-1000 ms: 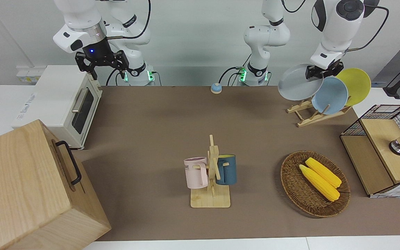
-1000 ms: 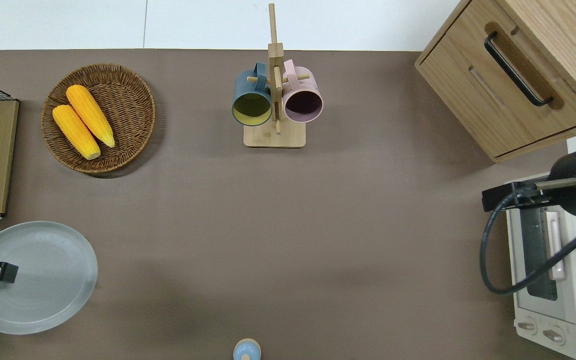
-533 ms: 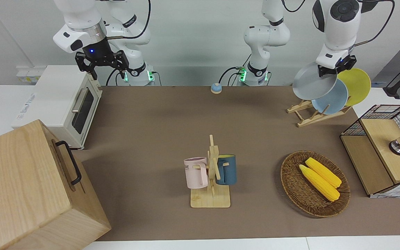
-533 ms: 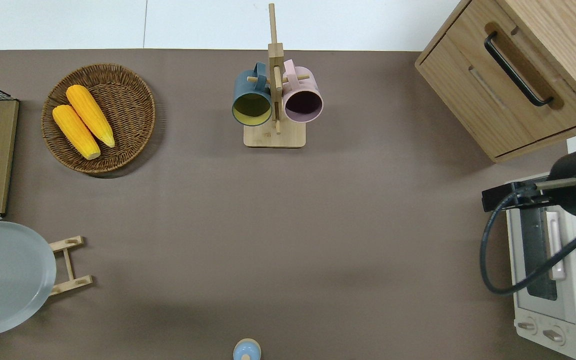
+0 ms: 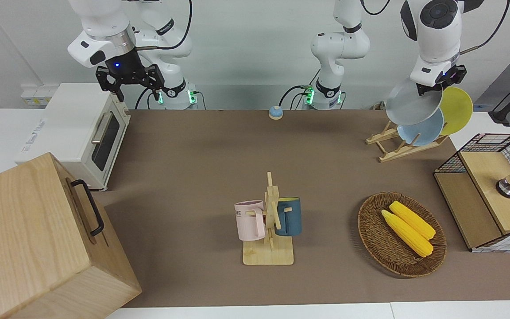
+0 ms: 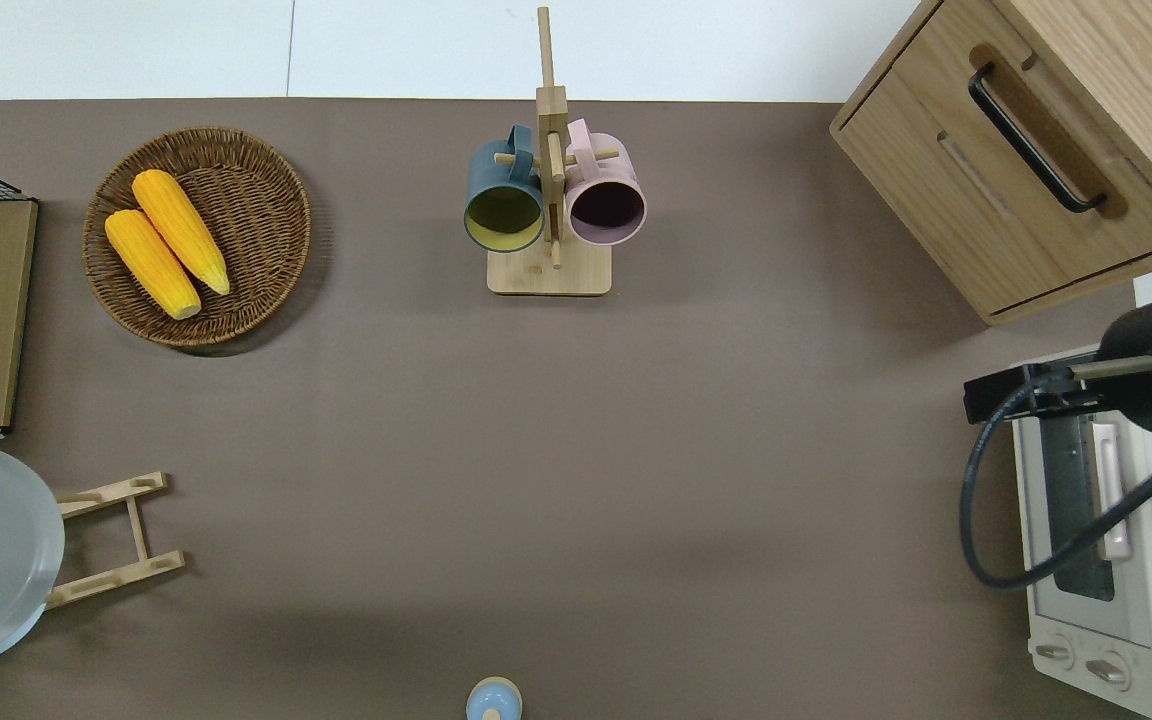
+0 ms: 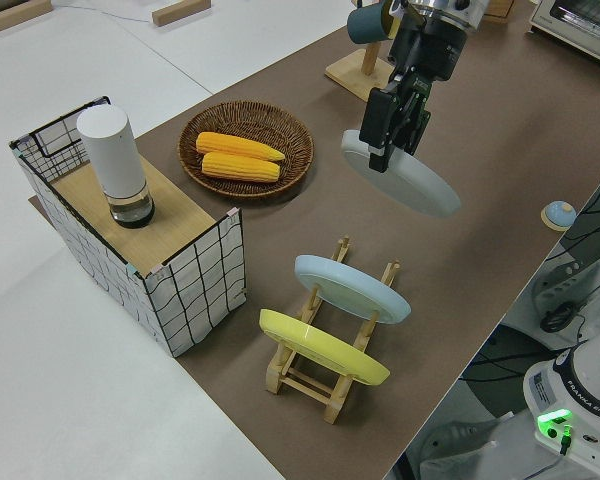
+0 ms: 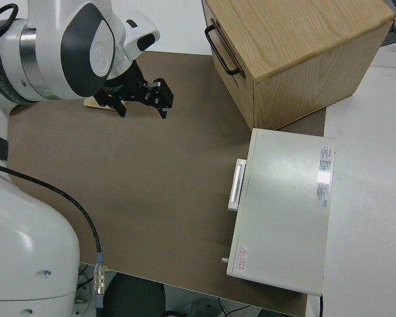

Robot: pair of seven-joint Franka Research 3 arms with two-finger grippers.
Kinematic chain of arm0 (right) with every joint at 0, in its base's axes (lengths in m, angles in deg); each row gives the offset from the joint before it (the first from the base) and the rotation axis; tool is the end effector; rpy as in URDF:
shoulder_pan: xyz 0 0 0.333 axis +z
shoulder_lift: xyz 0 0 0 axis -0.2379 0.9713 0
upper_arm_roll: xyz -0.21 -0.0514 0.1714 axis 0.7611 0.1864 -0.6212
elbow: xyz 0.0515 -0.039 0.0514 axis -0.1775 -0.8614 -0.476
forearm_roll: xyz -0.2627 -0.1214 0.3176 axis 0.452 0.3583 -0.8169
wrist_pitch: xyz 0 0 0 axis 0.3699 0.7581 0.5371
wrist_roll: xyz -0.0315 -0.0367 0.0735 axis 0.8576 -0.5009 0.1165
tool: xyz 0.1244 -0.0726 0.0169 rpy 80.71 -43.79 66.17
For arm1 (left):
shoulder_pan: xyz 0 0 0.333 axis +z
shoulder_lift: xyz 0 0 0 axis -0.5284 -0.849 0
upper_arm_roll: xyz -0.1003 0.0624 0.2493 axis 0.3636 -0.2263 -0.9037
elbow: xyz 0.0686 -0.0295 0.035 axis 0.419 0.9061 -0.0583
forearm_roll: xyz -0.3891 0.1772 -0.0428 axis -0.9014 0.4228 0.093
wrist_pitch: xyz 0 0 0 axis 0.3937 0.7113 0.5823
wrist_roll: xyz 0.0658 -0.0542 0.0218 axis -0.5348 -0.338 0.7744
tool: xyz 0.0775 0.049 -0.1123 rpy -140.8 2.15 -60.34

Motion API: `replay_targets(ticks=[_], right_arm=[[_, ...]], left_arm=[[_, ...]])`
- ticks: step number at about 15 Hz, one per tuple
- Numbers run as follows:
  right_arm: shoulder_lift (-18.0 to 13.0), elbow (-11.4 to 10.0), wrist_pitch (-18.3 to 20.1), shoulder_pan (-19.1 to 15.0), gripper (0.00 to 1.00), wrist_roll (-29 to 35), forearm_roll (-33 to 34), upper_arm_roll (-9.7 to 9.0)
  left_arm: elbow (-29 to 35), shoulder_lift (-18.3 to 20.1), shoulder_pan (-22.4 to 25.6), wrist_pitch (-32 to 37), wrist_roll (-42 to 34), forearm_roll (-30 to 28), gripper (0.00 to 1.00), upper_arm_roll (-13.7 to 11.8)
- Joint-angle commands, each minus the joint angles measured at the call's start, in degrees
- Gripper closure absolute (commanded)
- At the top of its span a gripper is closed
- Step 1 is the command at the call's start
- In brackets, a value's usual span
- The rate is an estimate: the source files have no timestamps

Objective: Pick gray plate from table and place it on lower plate rack with left arm

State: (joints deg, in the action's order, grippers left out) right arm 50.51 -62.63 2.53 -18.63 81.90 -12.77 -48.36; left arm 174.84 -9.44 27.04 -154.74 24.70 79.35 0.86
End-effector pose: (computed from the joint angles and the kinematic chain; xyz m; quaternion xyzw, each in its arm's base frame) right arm 0.5648 0.0605 0.5795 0.9991 0.0237 -0.0336 0.0067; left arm 0.4961 0.1163 0.5048 -0.9407 0.0260 0.0957 0.3243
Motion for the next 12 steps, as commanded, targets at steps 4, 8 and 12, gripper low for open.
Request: replay_targets(ticks=[4,8,12], right_arm=[[-0.1,0.3,0.8,-0.4,0.013,0.0,-0.4,-0.38],[-0.1,0.3,0.8,-0.4,0.013,0.0,-0.4,-0.29],[-0.1,0.3,0.8,-0.4,0.011,0.0,-0.4,-0.38]], left_arm=[[5.8,0.3,-1.0,-1.0,10.1,7.2,1.0,1.2],[8.1,-0.3,-1.0,-1.2,15.8,9.5,1.0,2.8],[10.6,-0.4,-1.0,-0.3,22.5,11.6,1.0,6.2]])
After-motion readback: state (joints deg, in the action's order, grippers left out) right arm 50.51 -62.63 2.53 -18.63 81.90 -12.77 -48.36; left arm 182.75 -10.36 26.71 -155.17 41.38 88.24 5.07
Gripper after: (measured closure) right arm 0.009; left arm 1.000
